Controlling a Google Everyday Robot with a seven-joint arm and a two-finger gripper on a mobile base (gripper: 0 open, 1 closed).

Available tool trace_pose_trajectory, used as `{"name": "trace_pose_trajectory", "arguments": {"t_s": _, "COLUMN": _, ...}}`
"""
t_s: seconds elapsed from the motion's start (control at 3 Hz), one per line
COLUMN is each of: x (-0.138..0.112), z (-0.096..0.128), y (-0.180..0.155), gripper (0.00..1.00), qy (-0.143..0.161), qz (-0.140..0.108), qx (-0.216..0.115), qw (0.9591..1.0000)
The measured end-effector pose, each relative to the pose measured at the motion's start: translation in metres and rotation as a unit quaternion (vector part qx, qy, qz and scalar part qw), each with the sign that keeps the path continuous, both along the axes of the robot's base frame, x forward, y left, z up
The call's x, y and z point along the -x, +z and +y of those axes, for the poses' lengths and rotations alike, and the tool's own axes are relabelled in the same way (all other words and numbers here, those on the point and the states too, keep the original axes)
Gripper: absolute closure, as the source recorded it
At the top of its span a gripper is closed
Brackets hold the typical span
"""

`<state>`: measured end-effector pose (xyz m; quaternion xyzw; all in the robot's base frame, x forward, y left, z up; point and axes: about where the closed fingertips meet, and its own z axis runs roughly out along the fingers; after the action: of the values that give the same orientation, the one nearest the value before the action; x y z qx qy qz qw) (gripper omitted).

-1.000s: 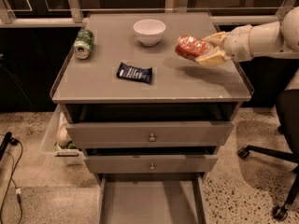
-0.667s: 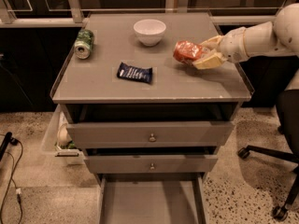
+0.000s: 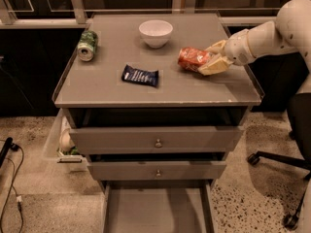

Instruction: Pick coke can from bottom drawer and place on counter

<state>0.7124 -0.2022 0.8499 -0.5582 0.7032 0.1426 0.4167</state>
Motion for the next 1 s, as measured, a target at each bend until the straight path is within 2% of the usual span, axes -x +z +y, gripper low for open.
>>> {"name": "trace_pose_trajectory", "arguments": {"t_s": 0.33, "x": 0.0, "z": 0.0, "y": 0.0033, "gripper": 0.82, "qy": 0.0, "qz": 0.0, "qx": 0.0, "qw": 1.0}}
{"name": "trace_pose_trajectory", "arguments": {"t_s": 1.0, "x": 0.0, "z": 0.0001, "y": 0.0033, "gripper": 0.35, "qy": 0.0, "qz": 0.0, "qx": 0.0, "qw": 1.0}}
